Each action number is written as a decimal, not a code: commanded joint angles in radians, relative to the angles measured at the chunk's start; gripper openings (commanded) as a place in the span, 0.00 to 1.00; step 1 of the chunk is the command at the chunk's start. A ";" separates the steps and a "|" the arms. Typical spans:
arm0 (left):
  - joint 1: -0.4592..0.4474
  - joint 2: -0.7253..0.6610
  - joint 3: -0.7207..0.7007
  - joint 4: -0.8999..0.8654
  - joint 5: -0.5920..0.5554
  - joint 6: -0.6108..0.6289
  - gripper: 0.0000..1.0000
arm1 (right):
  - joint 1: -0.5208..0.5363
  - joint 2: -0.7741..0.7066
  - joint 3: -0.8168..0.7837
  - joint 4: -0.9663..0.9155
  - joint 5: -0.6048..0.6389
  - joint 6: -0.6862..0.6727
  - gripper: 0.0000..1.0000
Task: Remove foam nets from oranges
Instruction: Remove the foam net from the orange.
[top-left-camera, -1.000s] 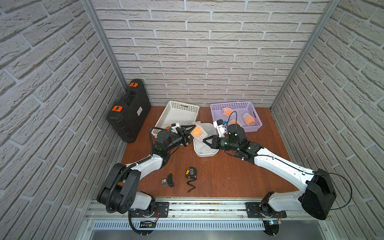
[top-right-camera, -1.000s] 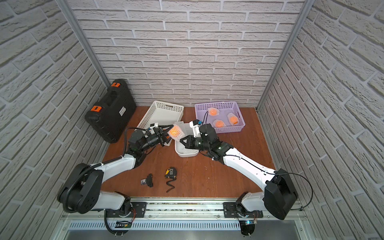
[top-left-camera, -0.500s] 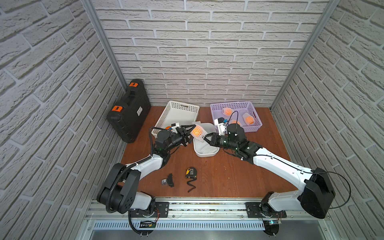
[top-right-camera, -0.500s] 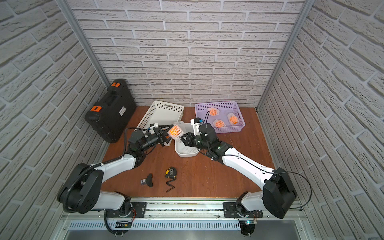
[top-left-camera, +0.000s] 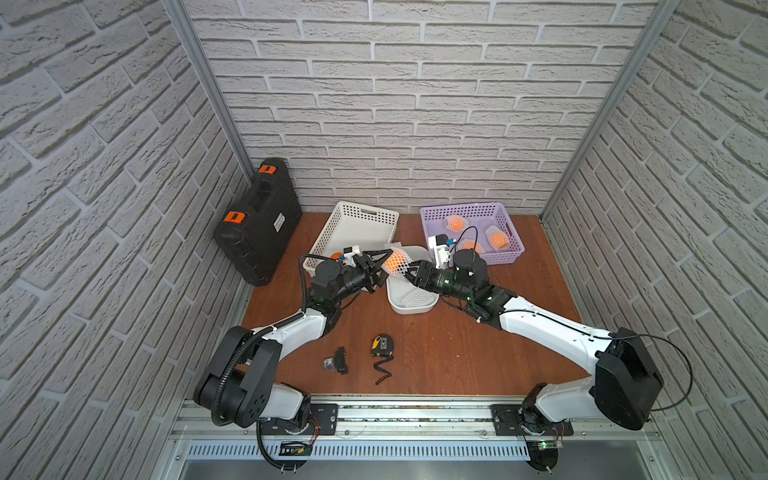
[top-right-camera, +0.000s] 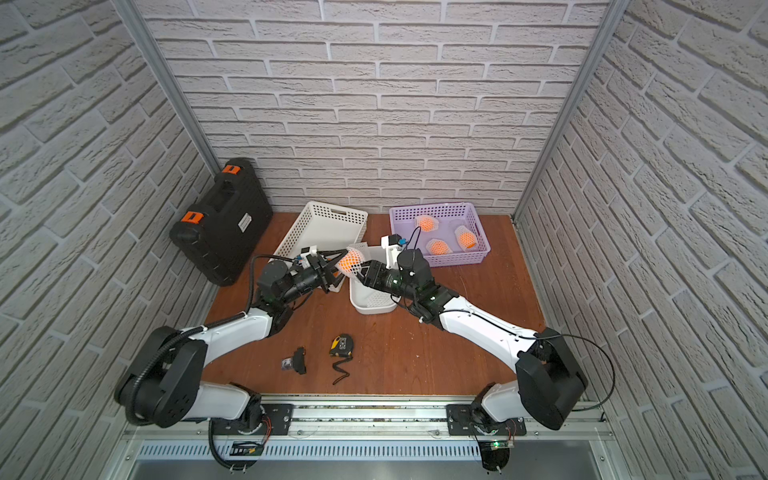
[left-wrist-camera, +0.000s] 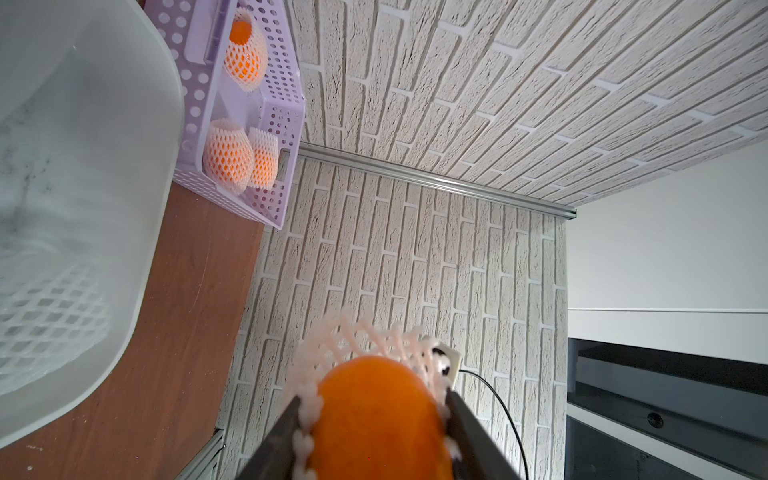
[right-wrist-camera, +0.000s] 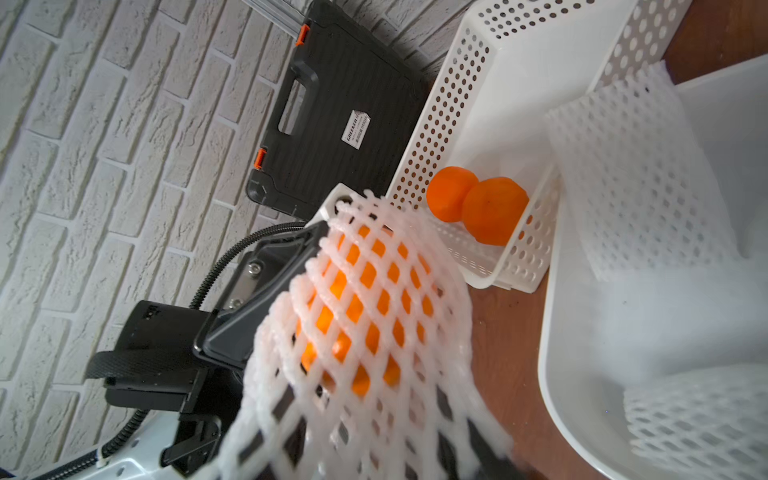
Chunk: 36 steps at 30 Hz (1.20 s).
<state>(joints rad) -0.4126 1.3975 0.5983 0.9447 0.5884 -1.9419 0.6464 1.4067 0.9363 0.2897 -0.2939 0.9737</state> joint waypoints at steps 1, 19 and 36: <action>-0.007 -0.014 0.009 0.061 0.008 0.001 0.50 | 0.007 0.014 -0.017 0.132 -0.017 0.041 0.51; -0.057 -0.011 0.028 0.086 0.043 0.018 0.36 | 0.007 0.053 -0.040 0.276 -0.006 0.125 0.62; -0.039 -0.014 0.082 -0.010 0.129 0.099 0.78 | 0.006 -0.057 -0.027 0.065 0.056 -0.025 0.49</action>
<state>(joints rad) -0.4618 1.3994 0.6590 0.9558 0.6529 -1.8912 0.6464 1.4002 0.8993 0.3813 -0.2771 1.0199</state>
